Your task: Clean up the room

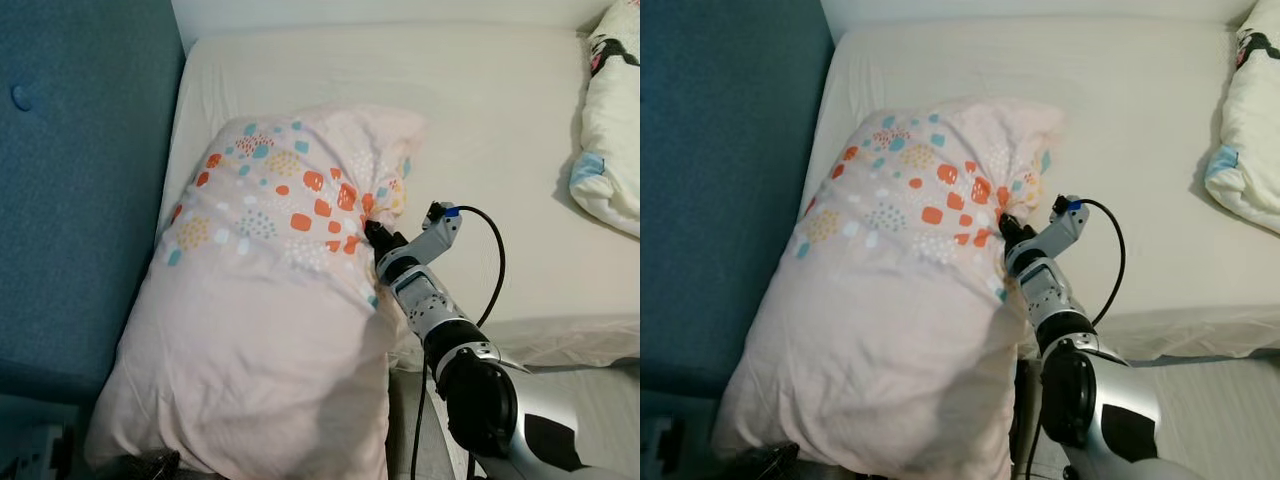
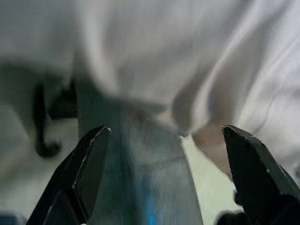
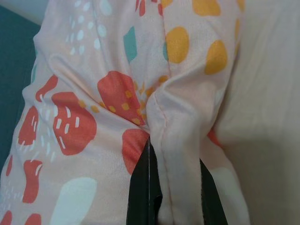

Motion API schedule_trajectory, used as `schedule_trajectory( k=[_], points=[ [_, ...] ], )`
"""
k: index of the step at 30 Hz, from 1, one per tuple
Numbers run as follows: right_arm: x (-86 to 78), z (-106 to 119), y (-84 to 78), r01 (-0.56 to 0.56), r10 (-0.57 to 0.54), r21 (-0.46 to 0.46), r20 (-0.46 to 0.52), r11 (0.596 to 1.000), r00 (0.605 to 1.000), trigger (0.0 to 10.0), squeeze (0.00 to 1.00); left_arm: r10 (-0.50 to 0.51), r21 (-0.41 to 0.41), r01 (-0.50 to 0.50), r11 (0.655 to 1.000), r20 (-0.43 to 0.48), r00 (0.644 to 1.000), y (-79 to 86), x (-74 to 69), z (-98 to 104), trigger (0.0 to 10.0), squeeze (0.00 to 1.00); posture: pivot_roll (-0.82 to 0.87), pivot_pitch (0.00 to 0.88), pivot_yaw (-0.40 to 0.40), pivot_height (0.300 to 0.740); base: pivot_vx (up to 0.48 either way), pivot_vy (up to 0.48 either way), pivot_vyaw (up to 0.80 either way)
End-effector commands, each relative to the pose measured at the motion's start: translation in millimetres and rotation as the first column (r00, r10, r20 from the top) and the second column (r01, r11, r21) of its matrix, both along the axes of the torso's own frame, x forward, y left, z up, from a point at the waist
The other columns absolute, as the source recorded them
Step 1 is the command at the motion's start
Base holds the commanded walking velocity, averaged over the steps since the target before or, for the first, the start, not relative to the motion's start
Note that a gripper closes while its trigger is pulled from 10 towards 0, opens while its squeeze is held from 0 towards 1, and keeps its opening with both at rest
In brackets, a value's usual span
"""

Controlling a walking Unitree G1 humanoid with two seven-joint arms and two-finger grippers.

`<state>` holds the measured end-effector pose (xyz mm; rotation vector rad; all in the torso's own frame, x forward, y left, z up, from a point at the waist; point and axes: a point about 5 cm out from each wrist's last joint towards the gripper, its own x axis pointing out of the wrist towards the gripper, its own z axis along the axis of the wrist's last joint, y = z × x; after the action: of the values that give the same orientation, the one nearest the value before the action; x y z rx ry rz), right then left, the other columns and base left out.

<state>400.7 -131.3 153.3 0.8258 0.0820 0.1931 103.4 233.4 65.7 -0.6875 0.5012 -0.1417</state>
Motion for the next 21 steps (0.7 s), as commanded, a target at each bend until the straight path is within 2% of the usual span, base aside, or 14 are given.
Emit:
schedule_trajectory(
  k=[1, 2, 3, 4, 7, 8, 11, 12, 15, 16, 17, 18, 19, 21],
  points=[
    [-5.5, -15, 0.8, -0.01, 0.011, 0.009, -0.053, 1.0, 0.999, 0.0, 0.0, 0.114, -0.093, -0.117, 0.989, -0.041, 0.993, -5.3, -6.2, -13, 10.0, 1.0, 0.17, 0.401, -0.078, 0.57, 0.0, 0.0, 0.0],
    [-5.5, -15, 0.8, -0.01, 0.011, 0.009, -0.053, 1.0, 0.999, 0.0, 0.0, 0.114, -0.093, -0.117, 0.989, -0.041, 0.993, -5.3, -6.2, -13, 10.0, 1.0, 0.17, 0.401, -0.078, 0.57, 0.0, 0.0, 0.0],
    [-5.4, -15, 0.7, -0.01, 0.011, 0.01, -0.053, 1.0, 0.999, 0.0, 0.0, 0.144, -0.144, -0.146, 0.979, -0.029, 0.989, -12.0, -3.2, -14, 10.0, 1.0, 0.17, 0.399, -0.081, 0.57, 0.0, 0.0, 0.0],
    [-5.4, -15, 0.7, -0.01, 0.011, 0.01, -0.053, 1.0, 0.999, 0.0, 0.0, 0.144, -0.144, -0.146, 0.979, -0.029, 0.989, -12.0, -3.2, -14, 10.0, 1.0, 0.17, 0.399, -0.081, 0.57, 0.0, 0.0, 0.0],
    [-4.6, -13, 0.8, -0.011, 0.012, 0.016, -0.048, 1.0, 0.999, 0.0, 0.0, 0.173, -0.264, -0.169, 0.95, -0.008, 0.985, -33.5, 7.1, -17, 10.0, 1.0, 0.16, 0.399, -0.086, 0.57, 0.0, 0.0, 0.0],
    [-4.4, -12, 0.6, -0.01, 0.011, 0.019, -0.046, 1.0, 0.999, 0.0, 0.0, 0.162, -0.281, -0.154, 0.947, 0.003, 0.987, -41.2, 11.7, -18, 10.0, 1.0, 0.16, 0.4, -0.088, 0.57, 0.0, 0.0, 0.0],
    [-4.2, -12, 0.5, -0.01, 0.011, 0.021, -0.045, 1.0, 0.999, 0.0, 0.0, 0.152, -0.29, -0.142, 0.946, 0.01, 0.988, -46.1, 14.7, -19, 10.0, 1.0, 0.16, 0.4, -0.088, 0.57, 0.0, 0.0, 0.0],
    [-4.0, -11, 0.2, -0.007, 0.008, 0.025, -0.045, 1.0, 0.999, 0.0, 0.0, 0.157, -0.329, -0.138, 0.934, 0.032, 0.987, -52.9, 23.4, -18, 10.0, 1.0, 0.16, 0.403, -0.091, 0.57, 0.0, 0.0, 0.0],
    [-3.8, -11, 0.1, -0.006, 0.008, 0.027, -0.045, 1.0, 0.999, 0.0, 0.0, 0.166, -0.353, -0.138, 0.925, 0.049, 0.985, -57.7, 31.2, -17, 10.0, 1.0, 0.15, 0.409, -0.095, 0.57, 0.0, 0.0, 0.0],
    [-3.7, -11, 0.0, -0.007, 0.008, 0.028, -0.044, 1.0, 0.999, 0.0, 0.0, 0.186, -0.387, -0.141, 0.911, 0.08, 0.979, -62.3, 42.5, -12, 10.0, 1.0, 0.14, 0.409, -0.097, 0.57, 0.0, 0.0, 0.0],
    [-3.7, -11, 0.0, -0.007, 0.008, 0.028, -0.044, 1.0, 0.999, 0.0, 0.0, 0.186, -0.387, -0.141, 0.911, 0.08, 0.979, -62.3, 42.5, -12, 10.0, 1.0, 0.14, 0.409, -0.097, 0.57, 0.0, 0.0, 0.0],
    [-3.7, -11, 0.5, -0.012, 0.013, 0.025, -0.043, 1.0, 0.999, 0.0, 0.0, 0.189, -0.413, -0.126, 0.902, 0.116, 0.975, -67.7, 52.7, -5, 10.0, 1.0, 0.14, 0.413, -0.1, 0.57, 0.0, 0.0, 0.0],
    [-3.7, -11, 0.5, -0.012, 0.013, 0.025, -0.043, 1.0, 0.999, 0.0, 0.0, 0.189, -0.413, -0.126, 0.902, 0.116, 0.975, -67.7, 52.7, -5, 10.0, 1.0, 0.14, 0.413, -0.1, 0.57, 0.0, 0.0, 0.0],
    [-3.8, -11, 1.2, -0.018, 0.019, 0.021, -0.041, 1.0, 0.999, 0.0, 0.0, 0.184, -0.425, -0.101, 0.9, 0.161, 0.97, -74.8, 63.3, 5, 10.0, 1.0, 0.14, 0.411, -0.099, 0.57, 0.0, 0.0, 0.0]
  ],
)
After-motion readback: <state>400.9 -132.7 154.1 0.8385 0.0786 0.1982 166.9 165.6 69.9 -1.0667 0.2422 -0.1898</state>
